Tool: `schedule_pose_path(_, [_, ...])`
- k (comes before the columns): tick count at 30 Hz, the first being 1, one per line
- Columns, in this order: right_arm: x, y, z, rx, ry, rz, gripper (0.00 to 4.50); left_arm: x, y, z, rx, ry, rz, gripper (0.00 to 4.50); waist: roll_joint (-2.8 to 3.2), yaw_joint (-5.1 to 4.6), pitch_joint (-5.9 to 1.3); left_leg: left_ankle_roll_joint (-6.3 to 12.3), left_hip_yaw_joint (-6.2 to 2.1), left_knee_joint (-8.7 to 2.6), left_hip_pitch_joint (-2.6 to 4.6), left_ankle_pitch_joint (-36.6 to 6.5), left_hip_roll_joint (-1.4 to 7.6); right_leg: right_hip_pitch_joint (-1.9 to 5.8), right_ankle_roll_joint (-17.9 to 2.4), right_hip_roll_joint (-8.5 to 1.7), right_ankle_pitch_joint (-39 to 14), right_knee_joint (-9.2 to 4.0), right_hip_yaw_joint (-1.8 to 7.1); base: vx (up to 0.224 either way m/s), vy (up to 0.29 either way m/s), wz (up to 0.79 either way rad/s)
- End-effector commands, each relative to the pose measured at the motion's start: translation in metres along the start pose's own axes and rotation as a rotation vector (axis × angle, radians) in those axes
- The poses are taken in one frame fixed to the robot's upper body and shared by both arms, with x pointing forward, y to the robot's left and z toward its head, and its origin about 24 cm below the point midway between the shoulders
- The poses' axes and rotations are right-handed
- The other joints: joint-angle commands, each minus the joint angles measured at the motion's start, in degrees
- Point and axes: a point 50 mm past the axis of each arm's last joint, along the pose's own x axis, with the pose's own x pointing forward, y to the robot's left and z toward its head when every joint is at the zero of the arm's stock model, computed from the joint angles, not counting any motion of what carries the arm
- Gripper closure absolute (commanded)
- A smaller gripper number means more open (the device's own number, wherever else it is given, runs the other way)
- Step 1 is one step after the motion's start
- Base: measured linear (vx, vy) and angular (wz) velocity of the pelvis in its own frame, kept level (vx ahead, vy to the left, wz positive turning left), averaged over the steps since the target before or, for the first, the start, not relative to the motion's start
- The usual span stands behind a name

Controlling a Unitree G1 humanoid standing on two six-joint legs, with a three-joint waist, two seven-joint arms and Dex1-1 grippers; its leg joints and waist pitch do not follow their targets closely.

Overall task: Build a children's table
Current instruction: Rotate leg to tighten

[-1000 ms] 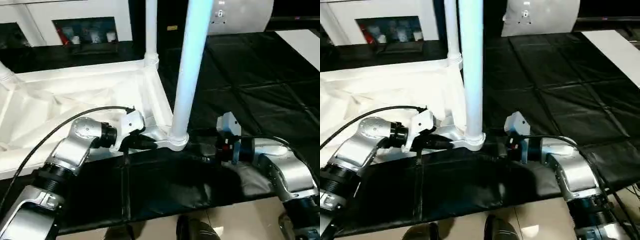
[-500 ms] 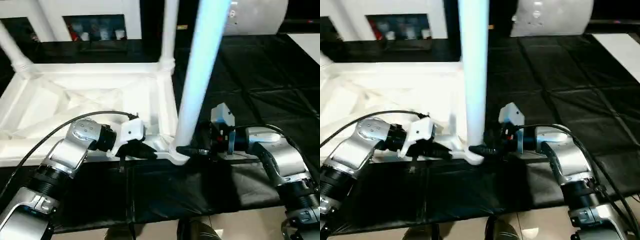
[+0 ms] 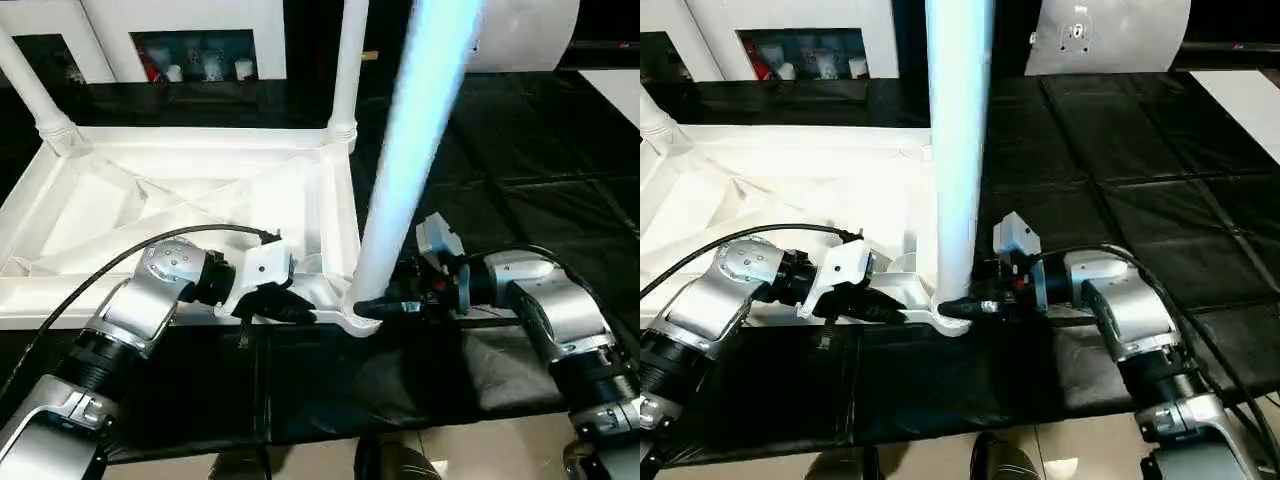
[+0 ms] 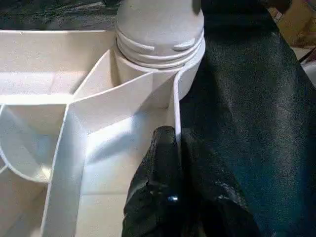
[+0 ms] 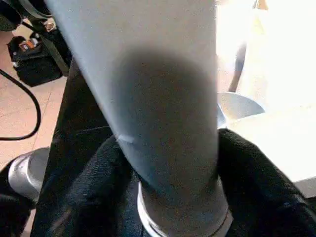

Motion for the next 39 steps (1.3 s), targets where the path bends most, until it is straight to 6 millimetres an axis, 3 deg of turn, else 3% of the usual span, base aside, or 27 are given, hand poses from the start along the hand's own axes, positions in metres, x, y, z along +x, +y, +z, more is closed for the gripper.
schedule_pose_path(1, [0.002,0.004,-0.001,0.010,0.013,0.054,2.22,0.007,-0.008,0.000,0.013,0.013,-0.074,4.50,-0.28,-0.25,-4.93,6.52,-0.13,-3.82,0.22,-4.69,2.03,4.28,-11.81,-3.31,-16.30,-2.98,3.61,0.000,0.000,0.00])
schedule_pose_path(7, [0.008,0.013,-0.003,0.064,-0.015,0.083,2.42,0.010,-0.004,0.001,-0.030,-0.004,-0.031,4.50,-0.07,-0.26,-4.46,6.15,-0.15,-4.02,0.29,-5.91,2.06,4.22,-11.51,-3.16,-17.19,-3.25,3.66,0.000,0.000,0.00])
schedule_pose_path(10, [0.023,0.023,-0.005,0.099,-0.054,0.021,2.43,0.017,0.005,0.008,-0.082,-0.021,0.063,4.50,-0.25,0.09,-4.29,5.69,-0.19,-4.17,0.37,-6.54,2.12,4.15,-10.84,-3.27,-18.80,-3.52,3.73,0.000,0.000,0.00])
schedule_pose_path(13, [0.044,0.022,-0.006,0.137,-0.071,-0.143,2.43,0.029,0.014,0.021,-0.128,-0.072,0.142,4.50,-0.53,-0.08,-3.79,3.80,-0.27,-4.45,0.39,-9.32,1.77,3.98,-8.08,-3.26,-26.13,-4.52,3.47,0.000,0.000,0.00])
schedule_pose_path(14, [0.051,0.020,-0.005,0.161,-0.084,-0.196,2.44,0.033,0.017,0.025,-0.141,-0.087,0.160,4.50,-0.41,-0.16,-3.49,2.69,-0.40,-4.56,0.74,-11.04,1.43,3.73,-6.35,-3.31,-31.18,-5.25,3.18,0.000,0.000,0.00])
schedule_pose_path(17, [0.068,0.018,0.000,0.217,-0.111,-0.293,2.45,0.044,0.025,0.037,-0.177,-0.117,0.231,4.50,-0.41,-1.39,-2.87,1.34,-0.77,-4.74,0.99,-14.81,1.07,3.42,-2.77,-3.28,-38.21,-6.50,2.60,0.000,0.000,0.00])
schedule_pose_path(18, [0.076,0.017,0.002,0.232,-0.120,-0.342,2.46,0.048,0.029,0.042,-0.192,-0.126,0.261,4.50,-0.23,-1.87,-2.73,0.81,-0.97,-4.56,1.41,-17.45,0.76,3.37,-0.80,-3.29,-41.81,-7.37,1.93,0.000,0.000,0.00])
schedule_pose_path(19, [0.084,0.014,0.005,0.263,-0.134,-0.402,2.46,0.052,0.033,0.047,-0.209,-0.135,0.308,4.50,-0.04,-2.21,-2.53,0.53,-1.08,-4.51,1.77,-18.81,0.83,3.21,-0.21,-3.36,-43.00,-7.76,1.56,0.000,0.000,0.00])
schedule_pose_path(20, [0.094,0.009,0.008,0.302,-0.144,-0.507,2.46,0.057,0.038,0.053,-0.236,-0.142,0.364,4.50,0.19,-3.28,-2.71,-0.04,-1.74,-4.58,1.45,-20.67,0.82,4.27,1.80,-3.43,-43.68,-8.60,-0.01,0.000,0.000,0.00])
schedule_pose_path(22, [0.100,0.006,0.010,0.320,-0.149,-0.572,2.46,0.059,0.041,0.055,-0.251,-0.145,0.399,4.50,0.85,-4.12,-2.61,-0.09,-2.34,-4.93,1.59,-23.37,1.42,4.57,1.90,-3.46,-41.80,-8.88,-0.87,-0.016,0.030,-0.06])
schedule_pose_path(23, [0.103,0.004,0.011,0.330,-0.153,-0.599,2.46,0.060,0.042,0.056,-0.259,-0.147,0.420,4.50,1.28,-5.20,-2.38,0.12,-3.16,-5.67,1.14,-27.45,2.42,5.41,1.54,-3.46,-37.97,-8.46,-1.63,-0.032,0.056,-0.12])
schedule_pose_path(24, [0.108,0.002,0.012,0.351,-0.159,-0.653,2.46,0.062,0.045,0.058,-0.273,-0.150,0.459,4.50,1.55,-5.65,-2.43,0.23,-4.10,-6.91,0.31,-31.77,3.57,6.61,1.23,-3.40,-32.94,-6.62,-1.12,-0.032,0.056,-0.12])
schedule_pose_path(25, [0.112,-0.002,0.012,0.366,-0.156,-0.731,2.46,0.065,0.046,0.060,-0.286,-0.152,0.494,4.50,1.95,-5.66,-2.23,0.12,-4.24,-7.52,0.43,-34.21,4.08,6.43,0.47,-3.30,-30.71,-5.62,-0.55,0.000,0.000,0.00])
schedule_pose_path(26, [0.115,-0.006,0.013,0.374,-0.155,-0.803,2.46,0.067,0.047,0.062,-0.291,-0.152,0.515,4.50,1.62,-5.76,-1.65,-0.58,-3.75,-7.95,1.37,-37.99,3.80,5.20,-0.51,-3.12,-31.60,-5.79,-0.02,0.000,0.000,0.00])
schedule_pose_path(27, [0.118,-0.008,0.013,0.379,-0.152,-0.860,2.46,0.068,0.048,0.063,-0.295,-0.151,0.529,4.50,0.86,-6.15,-1.77,-0.87,-3.09,-6.13,3.11,-35.58,1.70,3.87,0.22,-3.77,-38.61,-8.36,-0.53,0.000,0.000,0.00])
schedule_pose_path(28, [0.118,-0.010,0.015,0.370,-0.165,-0.874,2.46,0.069,0.048,0.063,-0.289,-0.151,0.532,4.50,0.66,-6.34,-1.64,-0.55,-2.81,-5.23,3.50,-32.80,0.77,3.45,1.15,-4.11,-42.81,-9.76,-1.27,0.000,0.000,0.00])
schedule_pose_path(29, [0.118,-0.011,0.016,0.363,-0.174,-0.880,1.79,0.070,0.048,0.064,-0.285,-0.152,0.533,4.50,0.98,-6.65,-1.74,0.26,-2.63,-4.36,2.73,-27.60,0.17,4.52,3.08,-4.73,-45.64,-10.86,-2.35,0.000,0.000,0.00])
schedule_pose_path(30, [0.117,-0.012,0.018,0.354,-0.194,-0.905,1.79,0.070,0.047,0.064,-0.283,-0.152,0.529,4.50,1.51,-6.65,-2.09,0.94,-2.90,-4.84,1.80,-25.69,0.91,5.42,3.38,-4.91,-42.41,-10.19,-2.10,0.000,0.000,0.00])
schedule_pose_path(31, [0.115,-0.014,0.019,0.360,-0.218,-0.924,1.72,0.070,0.046,0.064,-0.279,-0.152,0.525,4.50,1.49,-6.83,-2.02,1.06,-3.10,-5.23,1.40,-25.91,1.32,5.41,3.09,-4.83,-40.46,-9.74,-1.88,0.000,0.000,0.00])
schedule_pose_path(32, [0.114,-0.015,0.019,0.366,-0.233,-0.936,1.58,0.069,0.046,0.063,-0.276,-0.152,0.522,4.50,1.49,-6.95,-1.95,0.97,-3.15,-5.66,1.76,-26.82,1.49,4.77,1.14,-4.68,-36.90,-9.30,-1.37,0.000,0.000,0.00])
schedule_pose_path(34, [0.111,-0.016,0.019,0.377,-0.254,-0.952,1.42,0.068,0.045,0.062,-0.269,-0.153,0.515,4.50,1.23,-6.99,-1.99,1.10,-3.13,-5.73,1.51,-25.98,1.37,4.86,0.13,-4.71,-35.71,-9.01,-1.10,0.000,0.000,0.00])
schedule_pose_path(37, [0.093,-0.014,0.015,0.279,-0.259,-0.915,1.23,0.062,0.038,0.055,-0.255,-0.152,0.469,4.50,1.15,-6.45,-2.58,1.94,-2.90,-5.79,0.71,-20.22,1.58,5.18,-2.96,-4.92,-29.00,-7.66,0.24,0.000,0.000,0.00])
schedule_pose_path(38, [0.075,-0.011,0.011,0.227,-0.262,-0.865,0.97,0.057,0.033,0.047,-0.243,-0.140,0.437,4.50,0.72,-5.83,-3.21,3.48,-2.56,-5.65,-0.02,-13.49,1.66,5.45,-5.79,-4.60,-21.52,-6.11,1.30,0.000,0.000,0.00])
schedule_pose_path(39, [0.075,-0.011,0.011,0.227,-0.262,-0.865,0.97,0.057,0.033,0.047,-0.243,-0.140,0.437,4.50,0.49,-5.71,-3.41,4.36,-2.31,-5.53,-0.22,-11.38,1.60,5.45,-6.58,-4.35,-19.24,-5.67,1.65,0.000,0.000,0.00])
